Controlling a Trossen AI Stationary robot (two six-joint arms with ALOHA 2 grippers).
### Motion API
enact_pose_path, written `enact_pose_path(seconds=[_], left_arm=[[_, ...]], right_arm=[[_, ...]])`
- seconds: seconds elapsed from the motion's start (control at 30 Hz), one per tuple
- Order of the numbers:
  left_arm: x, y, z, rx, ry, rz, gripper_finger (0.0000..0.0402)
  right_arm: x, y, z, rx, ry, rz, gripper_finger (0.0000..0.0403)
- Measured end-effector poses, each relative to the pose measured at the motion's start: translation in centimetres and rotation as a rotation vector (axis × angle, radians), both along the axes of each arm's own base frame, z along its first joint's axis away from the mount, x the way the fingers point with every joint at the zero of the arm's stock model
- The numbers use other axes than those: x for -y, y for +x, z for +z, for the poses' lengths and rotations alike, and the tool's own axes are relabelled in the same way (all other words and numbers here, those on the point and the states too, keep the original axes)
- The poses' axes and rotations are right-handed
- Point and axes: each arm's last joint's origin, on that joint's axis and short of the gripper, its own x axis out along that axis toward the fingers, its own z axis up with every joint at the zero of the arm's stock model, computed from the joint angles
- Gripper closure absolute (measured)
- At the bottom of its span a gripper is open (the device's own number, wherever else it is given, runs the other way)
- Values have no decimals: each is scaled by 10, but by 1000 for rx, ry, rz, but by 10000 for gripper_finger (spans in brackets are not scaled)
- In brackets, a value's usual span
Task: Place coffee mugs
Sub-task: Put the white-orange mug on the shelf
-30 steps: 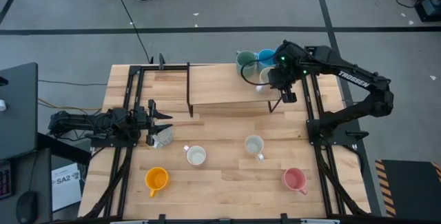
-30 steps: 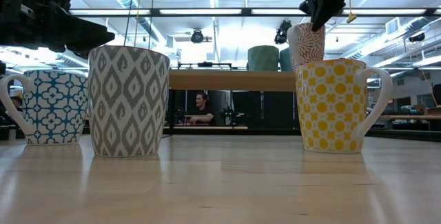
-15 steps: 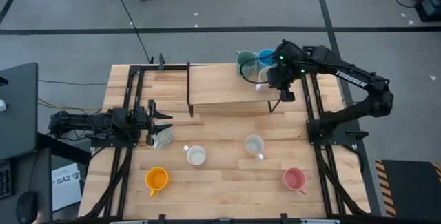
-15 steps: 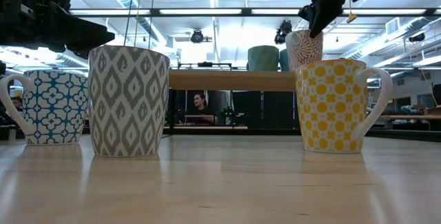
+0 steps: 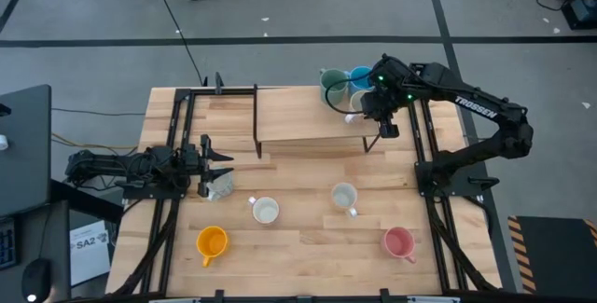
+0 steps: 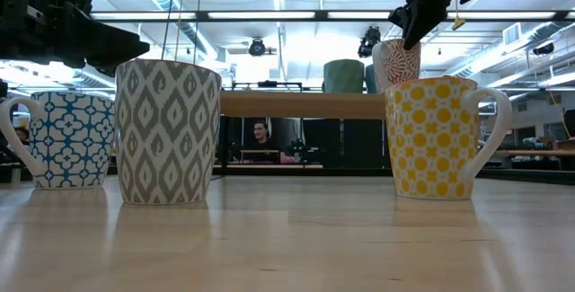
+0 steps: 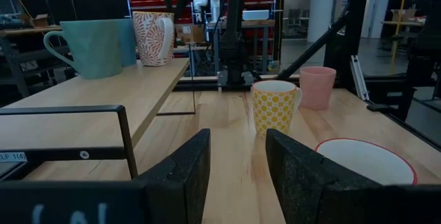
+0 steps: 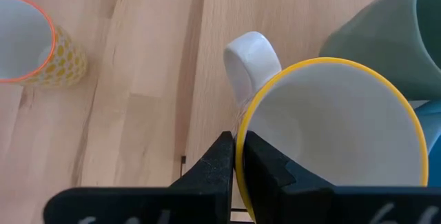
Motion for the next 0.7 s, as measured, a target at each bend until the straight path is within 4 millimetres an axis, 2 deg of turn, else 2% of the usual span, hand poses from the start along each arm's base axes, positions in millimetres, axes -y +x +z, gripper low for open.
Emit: enact_pose_path(seconds=[0.7], left_arm=[[0, 0, 0, 0, 0, 0, 253]], right_arm=[[-1, -2, 4, -20, 10, 0, 366]])
